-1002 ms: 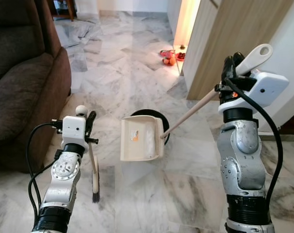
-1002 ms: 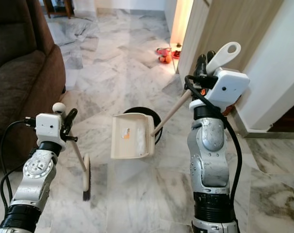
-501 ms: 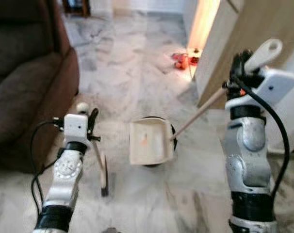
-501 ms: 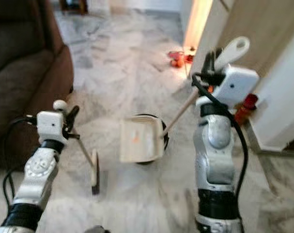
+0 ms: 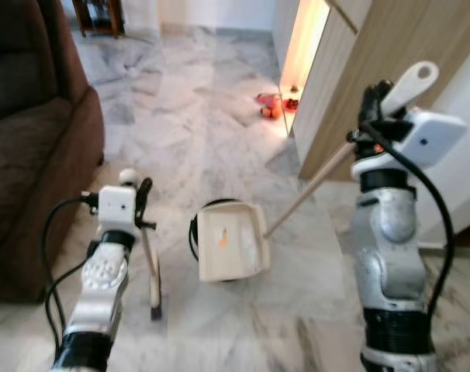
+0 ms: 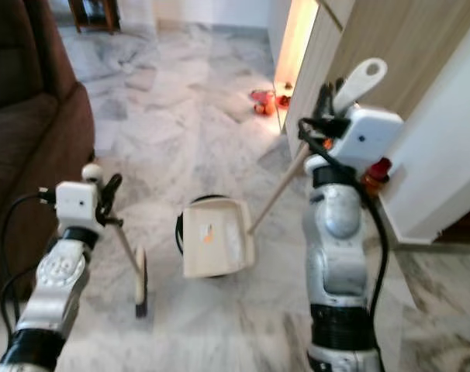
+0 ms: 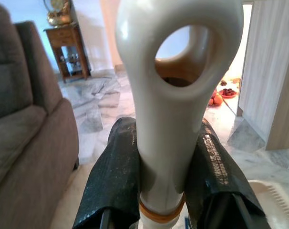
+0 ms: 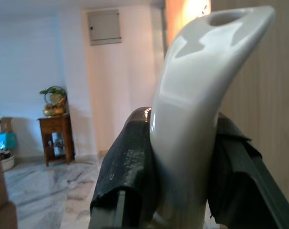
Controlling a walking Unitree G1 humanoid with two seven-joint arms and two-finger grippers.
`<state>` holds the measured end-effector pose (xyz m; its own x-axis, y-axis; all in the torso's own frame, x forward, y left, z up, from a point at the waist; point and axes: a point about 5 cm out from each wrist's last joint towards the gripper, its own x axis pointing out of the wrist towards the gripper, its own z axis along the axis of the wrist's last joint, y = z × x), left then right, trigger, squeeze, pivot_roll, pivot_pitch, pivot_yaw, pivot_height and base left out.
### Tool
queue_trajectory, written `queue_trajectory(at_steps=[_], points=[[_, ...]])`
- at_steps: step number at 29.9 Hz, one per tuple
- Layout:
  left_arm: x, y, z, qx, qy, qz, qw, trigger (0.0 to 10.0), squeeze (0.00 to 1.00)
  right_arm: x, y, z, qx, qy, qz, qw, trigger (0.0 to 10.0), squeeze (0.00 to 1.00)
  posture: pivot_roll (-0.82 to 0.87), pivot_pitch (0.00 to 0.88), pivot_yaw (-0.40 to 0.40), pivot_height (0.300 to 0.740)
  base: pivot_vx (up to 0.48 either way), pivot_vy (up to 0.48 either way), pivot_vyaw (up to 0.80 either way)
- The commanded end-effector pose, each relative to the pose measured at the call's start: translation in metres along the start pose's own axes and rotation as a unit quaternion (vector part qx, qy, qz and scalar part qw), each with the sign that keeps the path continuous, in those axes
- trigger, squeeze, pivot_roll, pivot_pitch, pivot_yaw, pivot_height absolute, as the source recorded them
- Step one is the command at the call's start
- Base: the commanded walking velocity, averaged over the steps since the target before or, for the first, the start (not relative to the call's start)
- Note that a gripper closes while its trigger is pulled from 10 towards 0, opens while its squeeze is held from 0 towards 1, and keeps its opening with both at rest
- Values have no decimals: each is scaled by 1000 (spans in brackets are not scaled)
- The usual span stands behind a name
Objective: Sweep floor
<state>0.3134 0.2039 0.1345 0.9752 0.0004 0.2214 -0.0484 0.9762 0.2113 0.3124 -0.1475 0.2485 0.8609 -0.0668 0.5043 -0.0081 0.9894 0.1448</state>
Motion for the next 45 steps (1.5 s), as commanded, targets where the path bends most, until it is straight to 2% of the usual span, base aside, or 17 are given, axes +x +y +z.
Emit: queue_trajectory(at_steps=[1,13,25,27,33,35,39,45], points=[[4,-4,12,1,-30,-5,1000,10000,0,4,-3,18,9,-46,-7,999,10000,0,-19,89,-58,740,319,0,0],[5,-3,12,2,-31,-1,1000,10000,0,4,-2,19,12,-48,-4,999,10000,0,-19,93,-60,740,322,0,0],[5,-3,13,0,-36,3,999,10000,0,4,9,22,28,-55,12,998,10000,0,-21,97,-60,740,266,0,0],[4,-4,13,-3,-38,0,999,10000,0,2,19,20,43,-50,26,997,10000,0,-24,97,-60,740,0,0,0],[4,-5,13,-4,-37,-1,999,10000,0,0,32,20,65,-51,37,996,10000,0,-24,99,-60,740,0,0,0],[4,-5,13,-4,-38,-2,999,10000,0,0,43,23,78,-56,46,994,10000,0,-24,99,-60,740,0,0,0],[4,-5,13,-5,-38,-2,999,10000,0,-1,50,26,74,-66,60,993,10000,0,-24,97,-62,740,0,0,0],[4,-6,12,-5,-38,-3,999,10000,0,-7,71,32,61,-91,100,989,10000,0,-24,97,-62,740,0,0,0]])
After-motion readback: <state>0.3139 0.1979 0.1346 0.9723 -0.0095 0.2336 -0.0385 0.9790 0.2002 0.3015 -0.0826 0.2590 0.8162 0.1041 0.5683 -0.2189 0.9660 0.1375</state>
